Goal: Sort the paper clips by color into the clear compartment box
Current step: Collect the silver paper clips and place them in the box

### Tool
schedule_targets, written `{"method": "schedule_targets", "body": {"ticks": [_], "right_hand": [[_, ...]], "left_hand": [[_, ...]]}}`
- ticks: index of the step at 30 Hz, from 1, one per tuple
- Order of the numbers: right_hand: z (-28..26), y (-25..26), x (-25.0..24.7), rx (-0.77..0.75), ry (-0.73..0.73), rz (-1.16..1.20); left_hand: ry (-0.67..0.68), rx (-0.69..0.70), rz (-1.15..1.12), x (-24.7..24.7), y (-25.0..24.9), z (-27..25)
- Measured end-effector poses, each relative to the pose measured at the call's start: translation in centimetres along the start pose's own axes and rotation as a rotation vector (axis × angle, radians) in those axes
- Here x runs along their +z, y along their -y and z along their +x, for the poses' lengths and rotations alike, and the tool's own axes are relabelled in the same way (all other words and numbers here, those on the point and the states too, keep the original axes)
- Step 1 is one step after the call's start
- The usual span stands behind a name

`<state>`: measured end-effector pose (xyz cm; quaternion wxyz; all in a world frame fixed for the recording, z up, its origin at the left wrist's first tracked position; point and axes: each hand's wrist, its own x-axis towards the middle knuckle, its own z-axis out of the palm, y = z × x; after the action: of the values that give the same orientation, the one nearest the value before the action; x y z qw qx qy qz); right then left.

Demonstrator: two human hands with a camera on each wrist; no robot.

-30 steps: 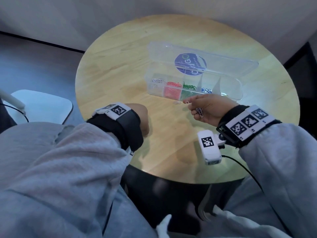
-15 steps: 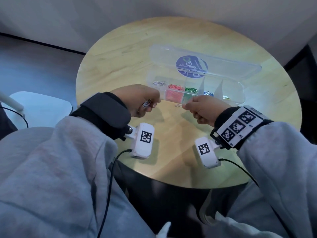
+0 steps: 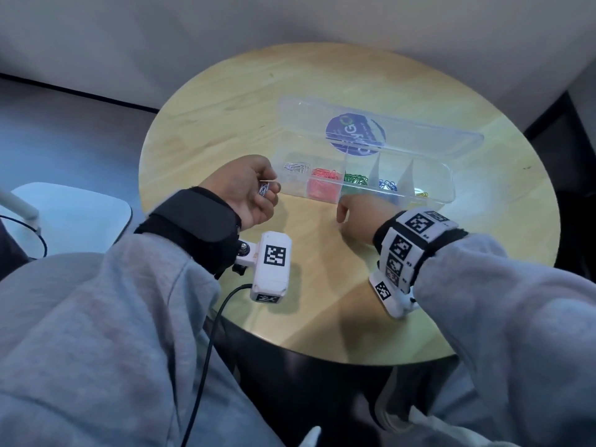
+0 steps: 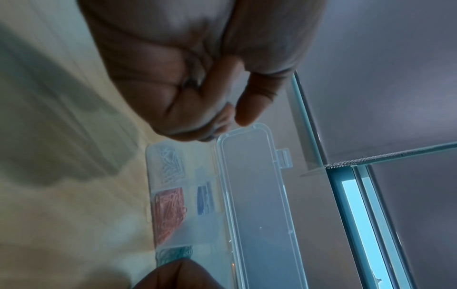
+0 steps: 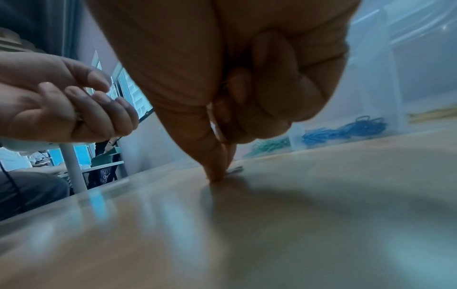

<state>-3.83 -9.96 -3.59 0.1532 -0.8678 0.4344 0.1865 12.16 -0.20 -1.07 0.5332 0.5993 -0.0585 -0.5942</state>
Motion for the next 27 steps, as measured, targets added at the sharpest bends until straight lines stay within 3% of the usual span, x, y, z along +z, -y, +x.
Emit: {"method": "schedule_targets", "body": {"ticks": [3, 10, 15, 18, 27], "right_hand": [[0.2, -0.1, 0.4, 0.003, 0.048, -0.029], [-0.6, -1.0, 0.6, 0.025, 0.15, 0.206], [-1.0, -1.7, -1.1, 0.043, 0.332, 0.742], [-1.0, -1.6, -2.6, 0.033, 0.329, 1.026], [-2.0, 0.0, -5.7, 0.004, 0.344, 1.592]], "left_hand": [[-0.013, 0.015, -0.1, 0.4, 0.1, 0.2], [0.027, 0.045, -0.172, 1.6, 0.2, 0.2], [0.08, 0.08, -0.197, 1.4, -0.7, -0.1], [0.109, 0.105, -0.167, 1.4, -1.5, -0.3], [0.128, 0.135, -0.063, 1.4, -3.8, 0.4]]}}
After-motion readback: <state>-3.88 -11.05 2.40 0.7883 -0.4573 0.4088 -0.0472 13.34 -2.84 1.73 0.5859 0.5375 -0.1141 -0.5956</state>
